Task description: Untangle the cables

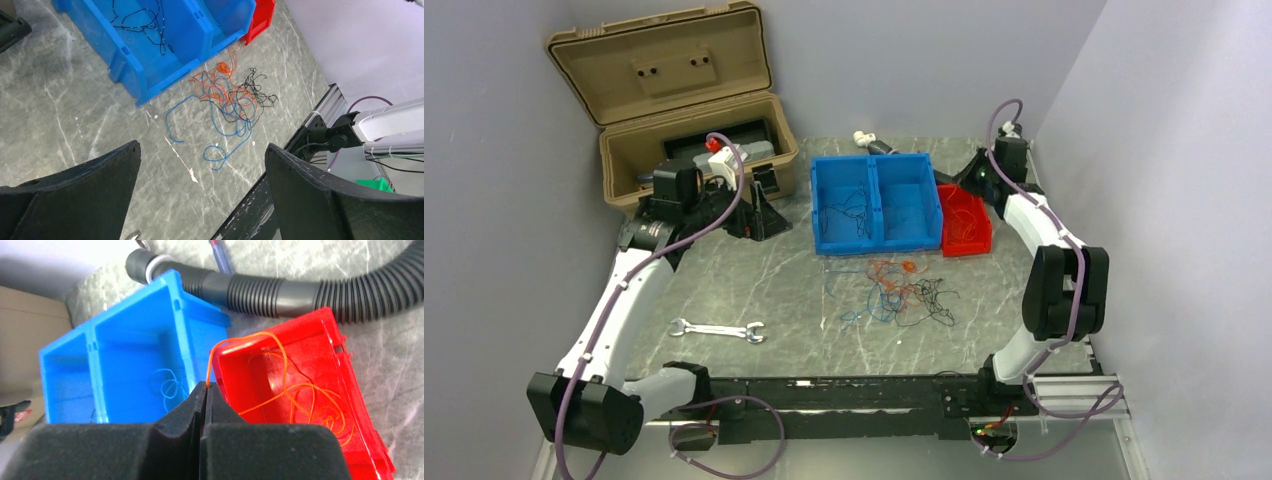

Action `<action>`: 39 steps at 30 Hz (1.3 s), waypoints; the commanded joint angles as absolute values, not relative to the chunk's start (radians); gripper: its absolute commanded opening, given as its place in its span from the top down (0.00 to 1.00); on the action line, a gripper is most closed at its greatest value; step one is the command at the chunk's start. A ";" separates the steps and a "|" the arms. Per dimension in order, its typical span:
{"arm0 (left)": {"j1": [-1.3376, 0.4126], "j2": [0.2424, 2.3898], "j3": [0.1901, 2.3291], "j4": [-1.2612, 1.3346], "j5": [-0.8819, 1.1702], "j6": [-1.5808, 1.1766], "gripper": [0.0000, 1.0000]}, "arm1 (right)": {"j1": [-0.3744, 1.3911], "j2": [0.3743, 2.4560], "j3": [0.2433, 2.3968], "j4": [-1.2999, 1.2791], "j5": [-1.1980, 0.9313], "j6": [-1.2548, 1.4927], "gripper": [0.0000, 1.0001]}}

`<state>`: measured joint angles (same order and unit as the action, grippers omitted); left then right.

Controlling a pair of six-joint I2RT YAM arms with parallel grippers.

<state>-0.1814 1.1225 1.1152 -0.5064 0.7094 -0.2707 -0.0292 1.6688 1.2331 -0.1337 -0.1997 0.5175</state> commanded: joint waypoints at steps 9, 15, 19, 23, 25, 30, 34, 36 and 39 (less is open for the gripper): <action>-0.186 1.108 1.139 -0.509 0.697 -0.238 0.04 | -0.035 1.791 1.118 -0.061 -0.081 0.493 1.00; -0.204 1.106 1.118 -0.512 0.639 -0.237 0.04 | -0.023 1.782 1.159 -0.119 -0.018 0.445 0.61; -0.276 1.115 1.092 -0.506 0.566 -0.248 0.03 | -0.010 1.686 1.153 -0.156 -0.011 0.421 0.45; -0.370 1.127 1.062 -0.491 0.502 -0.265 0.03 | 0.045 1.594 1.177 -0.262 0.077 0.356 0.37; -0.411 1.129 1.038 -0.469 0.480 -0.278 0.02 | 0.076 1.533 1.152 -0.276 0.091 0.353 0.30; -0.501 1.144 0.985 -0.424 0.411 -0.304 0.01 | 0.121 1.412 1.085 -0.322 0.092 0.358 0.20; -0.565 1.163 0.937 -0.357 0.390 -0.327 0.01 | 0.166 1.317 1.010 -0.362 0.083 0.364 0.20; -0.594 1.187 0.928 -0.334 0.379 -0.331 0.01 | 0.176 1.256 0.966 -0.374 0.058 0.371 0.20; -0.639 1.233 0.929 -0.304 0.363 -0.333 0.01 | 0.178 1.187 0.903 -0.393 0.069 0.402 0.22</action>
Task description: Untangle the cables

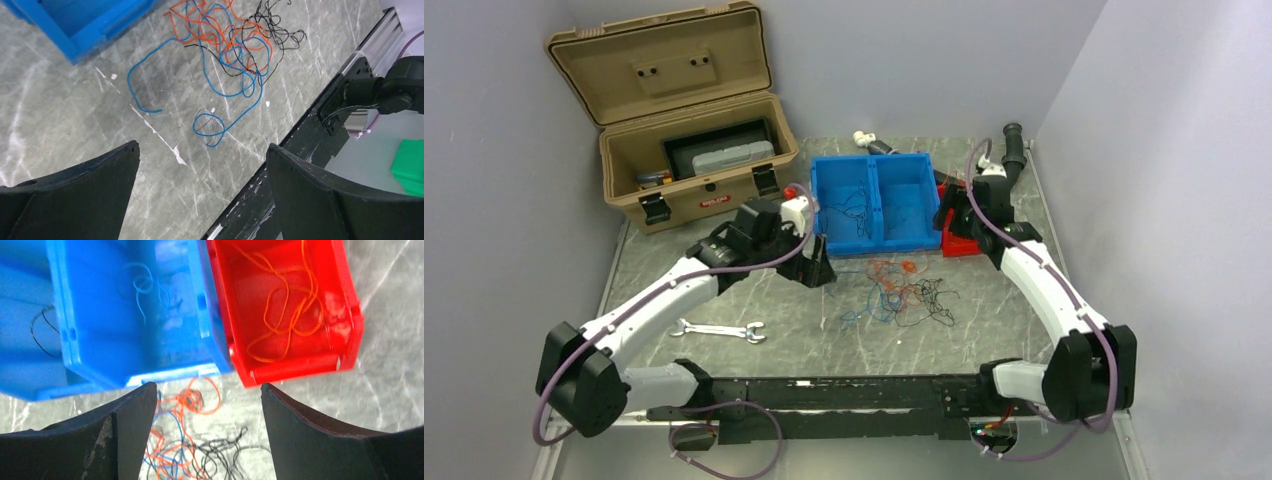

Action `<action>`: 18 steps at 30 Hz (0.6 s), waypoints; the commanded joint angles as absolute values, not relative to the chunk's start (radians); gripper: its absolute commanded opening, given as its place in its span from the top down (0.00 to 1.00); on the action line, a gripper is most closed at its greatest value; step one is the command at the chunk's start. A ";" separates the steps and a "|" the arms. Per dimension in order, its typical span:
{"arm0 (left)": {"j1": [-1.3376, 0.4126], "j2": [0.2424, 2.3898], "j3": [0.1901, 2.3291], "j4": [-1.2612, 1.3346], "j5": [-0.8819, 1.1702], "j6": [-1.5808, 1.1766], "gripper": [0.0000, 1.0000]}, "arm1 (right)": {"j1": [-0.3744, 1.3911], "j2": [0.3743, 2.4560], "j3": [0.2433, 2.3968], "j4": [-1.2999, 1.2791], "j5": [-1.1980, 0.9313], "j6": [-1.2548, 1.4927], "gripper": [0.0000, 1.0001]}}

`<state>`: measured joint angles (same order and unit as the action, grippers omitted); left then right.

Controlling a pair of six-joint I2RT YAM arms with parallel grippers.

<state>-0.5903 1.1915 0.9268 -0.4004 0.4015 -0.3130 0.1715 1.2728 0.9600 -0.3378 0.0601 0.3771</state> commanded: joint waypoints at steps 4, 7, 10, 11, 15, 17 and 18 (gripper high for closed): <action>-0.685 1.297 0.943 -0.258 0.357 -0.337 0.01 | 0.118 1.158 0.857 -0.333 0.083 0.441 0.25; -0.705 1.345 0.961 -0.240 0.363 -0.335 0.02 | 0.046 1.247 0.957 -0.319 0.023 0.488 0.29; -0.720 1.377 0.978 -0.229 0.360 -0.333 0.02 | 0.034 1.362 1.084 -0.293 0.022 0.525 0.35; -0.725 1.384 0.982 -0.227 0.359 -0.333 0.02 | 0.032 1.403 1.137 -0.287 0.026 0.541 0.36; -0.737 1.400 0.992 -0.229 0.353 -0.334 0.03 | 0.016 1.584 1.258 -0.257 0.039 0.631 0.41; -0.742 1.394 0.989 -0.225 0.352 -0.334 0.03 | 0.010 1.645 1.296 -0.229 0.046 0.671 0.41; -0.746 1.387 0.985 -0.220 0.357 -0.334 0.03 | 0.007 1.675 1.315 -0.216 0.044 0.687 0.41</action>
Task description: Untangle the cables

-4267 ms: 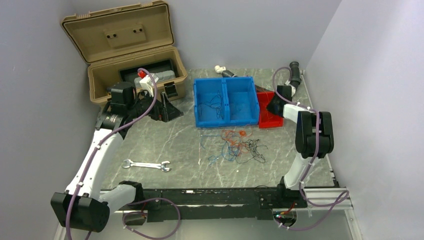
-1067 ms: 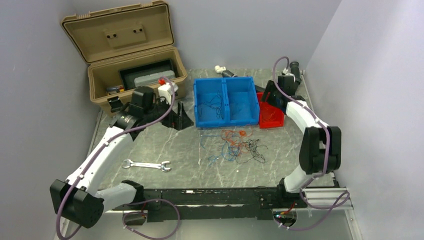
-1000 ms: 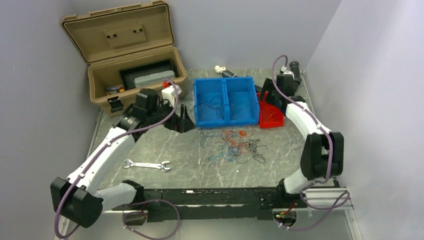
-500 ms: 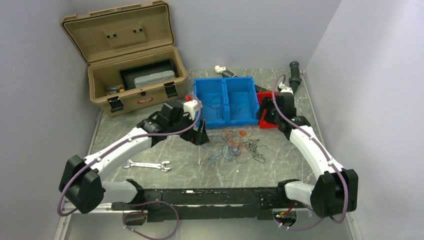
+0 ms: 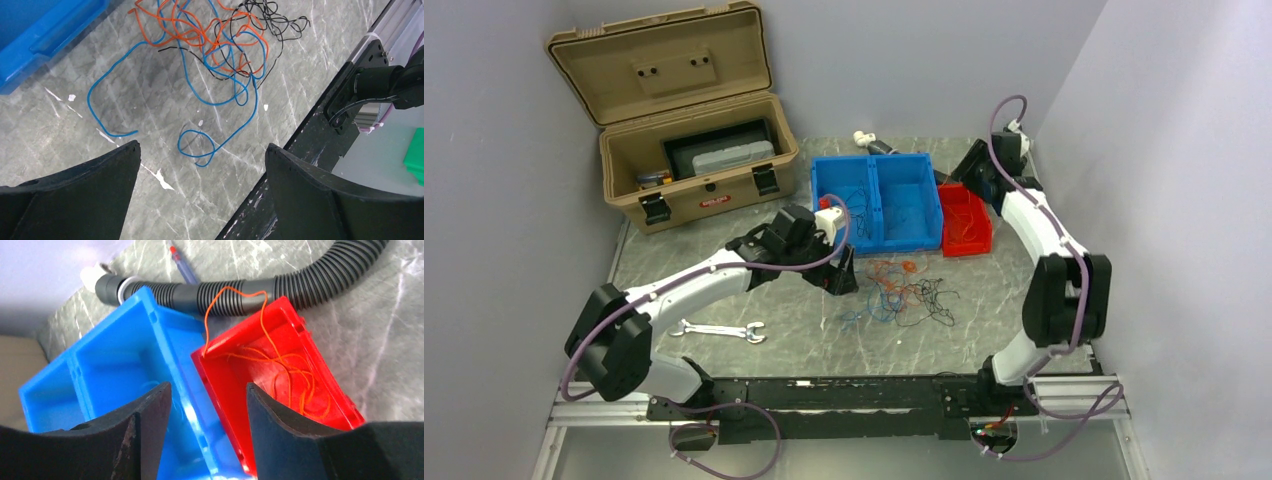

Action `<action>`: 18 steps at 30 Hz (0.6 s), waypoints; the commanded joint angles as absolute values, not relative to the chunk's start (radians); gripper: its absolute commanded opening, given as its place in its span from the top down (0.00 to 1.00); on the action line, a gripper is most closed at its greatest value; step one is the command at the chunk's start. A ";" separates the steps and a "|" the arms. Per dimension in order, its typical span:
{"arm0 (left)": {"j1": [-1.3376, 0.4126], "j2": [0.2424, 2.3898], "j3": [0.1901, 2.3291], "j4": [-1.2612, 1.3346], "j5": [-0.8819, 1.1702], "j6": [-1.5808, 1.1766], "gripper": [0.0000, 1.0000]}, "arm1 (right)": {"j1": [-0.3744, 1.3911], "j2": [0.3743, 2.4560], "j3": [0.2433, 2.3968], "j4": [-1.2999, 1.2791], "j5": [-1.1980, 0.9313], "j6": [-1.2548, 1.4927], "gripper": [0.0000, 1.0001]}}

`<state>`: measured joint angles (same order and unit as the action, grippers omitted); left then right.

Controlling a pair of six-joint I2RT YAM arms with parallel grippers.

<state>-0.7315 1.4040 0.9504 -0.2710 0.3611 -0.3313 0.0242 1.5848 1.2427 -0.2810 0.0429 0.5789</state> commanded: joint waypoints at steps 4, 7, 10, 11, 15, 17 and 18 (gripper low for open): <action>-0.752 1.370 0.973 -0.213 0.360 -0.333 0.03 | 0.005 1.782 1.393 -0.203 0.036 0.742 0.42; -0.756 1.373 0.982 -0.231 0.351 -0.328 0.03 | 0.005 1.843 1.427 -0.176 0.009 0.771 0.43; -0.756 1.373 0.984 -0.232 0.348 -0.327 0.03 | 0.004 1.890 1.458 -0.156 0.007 0.783 0.45; -0.757 1.373 0.983 -0.233 0.349 -0.328 0.03 | 0.005 1.908 1.471 -0.158 0.006 0.784 0.45; -0.757 1.374 0.979 -0.234 0.351 -0.328 0.03 | 0.004 1.961 1.512 -0.158 0.006 0.790 0.52; -0.758 1.375 0.978 -0.240 0.346 -0.326 0.04 | 0.004 1.984 1.524 -0.155 0.008 0.790 0.62; -0.757 1.374 0.979 -0.242 0.345 -0.325 0.04 | 0.005 1.991 1.533 -0.161 0.014 0.789 0.66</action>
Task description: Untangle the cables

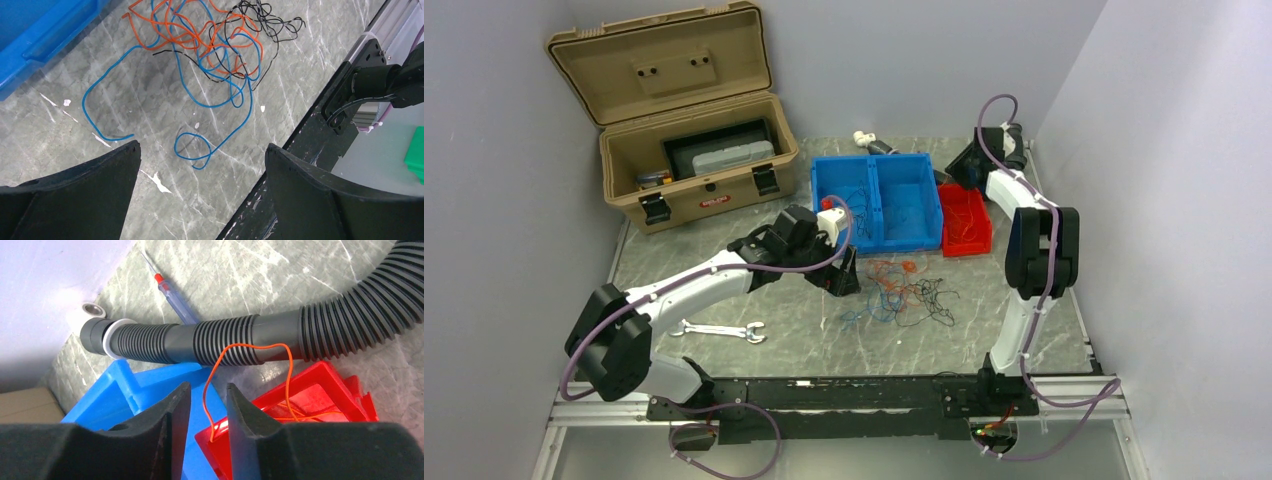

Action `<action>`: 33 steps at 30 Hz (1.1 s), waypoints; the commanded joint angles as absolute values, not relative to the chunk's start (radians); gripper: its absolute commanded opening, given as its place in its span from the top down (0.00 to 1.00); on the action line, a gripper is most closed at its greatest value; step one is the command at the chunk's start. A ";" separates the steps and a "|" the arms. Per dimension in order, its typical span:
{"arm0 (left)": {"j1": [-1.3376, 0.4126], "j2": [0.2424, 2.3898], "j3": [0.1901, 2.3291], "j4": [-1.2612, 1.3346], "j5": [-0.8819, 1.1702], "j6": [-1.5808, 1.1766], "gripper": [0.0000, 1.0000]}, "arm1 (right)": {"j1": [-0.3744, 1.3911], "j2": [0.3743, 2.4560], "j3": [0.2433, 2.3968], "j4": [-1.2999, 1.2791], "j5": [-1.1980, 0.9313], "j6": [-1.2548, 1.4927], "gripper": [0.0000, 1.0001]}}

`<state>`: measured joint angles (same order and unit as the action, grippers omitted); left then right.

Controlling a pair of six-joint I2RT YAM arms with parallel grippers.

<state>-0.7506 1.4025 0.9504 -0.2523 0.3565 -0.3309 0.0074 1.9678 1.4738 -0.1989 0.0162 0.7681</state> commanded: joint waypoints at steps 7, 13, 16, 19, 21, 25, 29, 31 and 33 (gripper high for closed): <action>-0.757 1.378 0.988 -0.256 0.335 -0.317 0.03 | 0.006 1.982 1.545 -0.179 0.020 0.780 0.96; -0.757 1.375 0.991 -0.257 0.336 -0.314 0.04 | 0.005 1.846 1.436 -0.163 0.011 0.743 1.00; -0.757 1.369 0.994 -0.259 0.339 -0.311 0.04 | 0.005 1.772 1.367 -0.154 0.006 0.711 1.00; -0.757 1.375 0.994 -0.256 0.343 -0.310 0.04 | -0.016 1.713 1.298 -0.154 -0.026 0.687 1.00; -0.758 1.374 0.994 -0.251 0.346 -0.310 0.04 | -0.016 1.675 1.249 -0.144 -0.031 0.681 1.00; -0.759 1.377 0.994 -0.251 0.350 -0.310 0.04 | -0.016 1.642 1.170 -0.120 -0.038 0.682 1.00; -0.760 1.378 0.995 -0.252 0.351 -0.311 0.04 | -0.027 1.675 1.119 -0.082 -0.067 0.699 1.00; -0.762 1.372 0.994 -0.257 0.346 -0.310 0.04 | -0.036 1.707 1.088 -0.049 -0.082 0.714 1.00; -0.763 1.366 0.989 -0.259 0.340 -0.309 0.04 | -0.040 1.736 1.073 -0.016 -0.075 0.721 1.00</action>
